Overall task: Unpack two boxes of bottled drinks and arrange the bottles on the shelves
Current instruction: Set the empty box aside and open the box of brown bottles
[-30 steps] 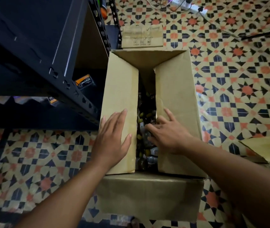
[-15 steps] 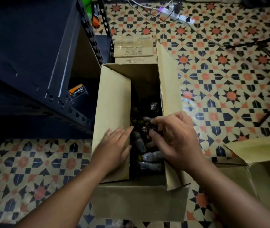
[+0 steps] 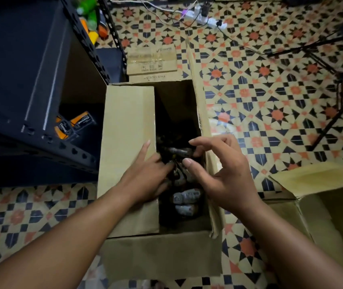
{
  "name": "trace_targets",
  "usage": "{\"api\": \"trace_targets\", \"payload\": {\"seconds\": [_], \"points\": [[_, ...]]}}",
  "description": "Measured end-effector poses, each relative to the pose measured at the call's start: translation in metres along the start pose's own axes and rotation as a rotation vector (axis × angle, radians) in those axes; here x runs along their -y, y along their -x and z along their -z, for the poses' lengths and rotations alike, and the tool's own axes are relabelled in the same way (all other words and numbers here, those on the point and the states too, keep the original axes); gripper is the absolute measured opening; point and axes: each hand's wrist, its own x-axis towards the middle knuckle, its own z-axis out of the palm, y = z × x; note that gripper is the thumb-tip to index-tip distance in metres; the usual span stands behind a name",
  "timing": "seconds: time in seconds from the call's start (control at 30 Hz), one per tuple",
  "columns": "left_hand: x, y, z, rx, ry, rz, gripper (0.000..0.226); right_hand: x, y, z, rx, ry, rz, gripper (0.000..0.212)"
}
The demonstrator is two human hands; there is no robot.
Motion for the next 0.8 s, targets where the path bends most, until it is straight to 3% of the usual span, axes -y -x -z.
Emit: {"api": "trace_targets", "payload": {"seconds": [0.23, 0.47, 0.57, 0.73, 0.8], "points": [[-0.007, 0.039, 0.065, -0.224, 0.229, 0.267, 0.059, 0.009, 0.004, 0.026, 0.057, 0.075, -0.123, 0.038], [-0.013, 0.077, 0.113, -0.355, 0.463, 0.728, 0.083, 0.034, -0.009, 0.034, 0.138, 0.183, -0.343, 0.048], [-0.007, 0.086, 0.121, -0.413, 0.51, 0.83, 0.083, 0.041, -0.013, 0.031, 0.124, 0.303, -0.406, 0.052], [0.003, 0.093, 0.118, -0.348, 0.752, 1.006, 0.089, 0.043, -0.018, 0.028, 0.169, 0.057, -0.653, 0.092], [0.005, 0.093, 0.117, -0.297, 0.806, 1.049, 0.082, 0.043, -0.02, 0.027, 0.217, -0.052, -0.77, 0.093]]}}
